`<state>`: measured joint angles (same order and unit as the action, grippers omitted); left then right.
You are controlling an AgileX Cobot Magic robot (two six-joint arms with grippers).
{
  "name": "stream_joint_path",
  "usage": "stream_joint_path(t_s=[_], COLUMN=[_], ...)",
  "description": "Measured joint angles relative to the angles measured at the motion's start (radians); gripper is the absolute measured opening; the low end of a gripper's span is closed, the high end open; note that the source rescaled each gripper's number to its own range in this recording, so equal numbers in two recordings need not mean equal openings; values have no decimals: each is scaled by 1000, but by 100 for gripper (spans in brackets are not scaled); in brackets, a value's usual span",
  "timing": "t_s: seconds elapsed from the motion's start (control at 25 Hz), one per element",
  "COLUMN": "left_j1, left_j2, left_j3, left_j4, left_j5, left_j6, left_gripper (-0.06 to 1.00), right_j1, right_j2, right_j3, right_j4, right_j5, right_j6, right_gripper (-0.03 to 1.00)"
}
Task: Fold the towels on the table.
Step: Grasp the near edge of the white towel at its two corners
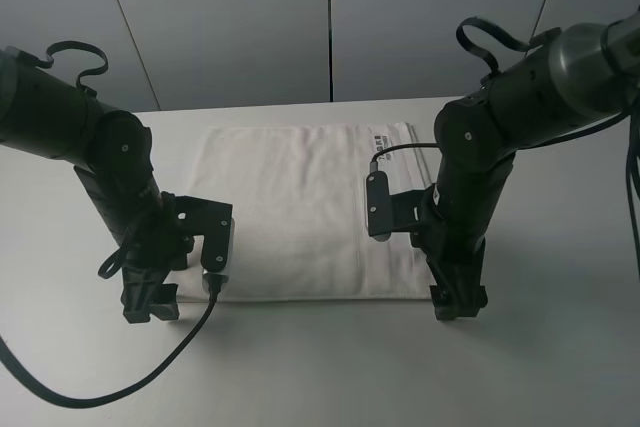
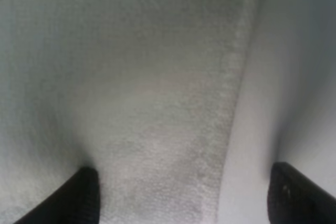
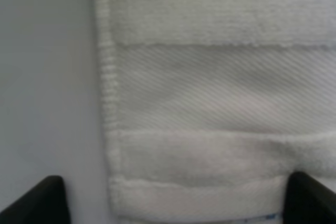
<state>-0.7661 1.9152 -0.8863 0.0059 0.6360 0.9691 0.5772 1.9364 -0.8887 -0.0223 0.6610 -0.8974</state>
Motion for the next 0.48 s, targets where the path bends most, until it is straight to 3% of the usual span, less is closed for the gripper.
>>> stream_joint_path(t_s=[0.16, 0.32, 0.44, 0.48], left_j1=[0, 0, 0, 0], left_j2=[0, 0, 0, 0], left_j3=[0, 0, 0, 0], left_j4=[0, 0, 0, 0], left_j5=[0, 0, 0, -2], left_j6=[0, 0, 0, 0], left_gripper=[85, 85, 85, 85], right_j1=[0, 0, 0, 0], right_j2=[19, 20, 23, 23], right_j3=[-8, -13, -14, -14], right_j4=[-23, -29, -29, -29], right_j5=[-39, -60, -67, -67], right_j6=[7, 7, 7, 7], right_gripper=[51, 28, 0, 0])
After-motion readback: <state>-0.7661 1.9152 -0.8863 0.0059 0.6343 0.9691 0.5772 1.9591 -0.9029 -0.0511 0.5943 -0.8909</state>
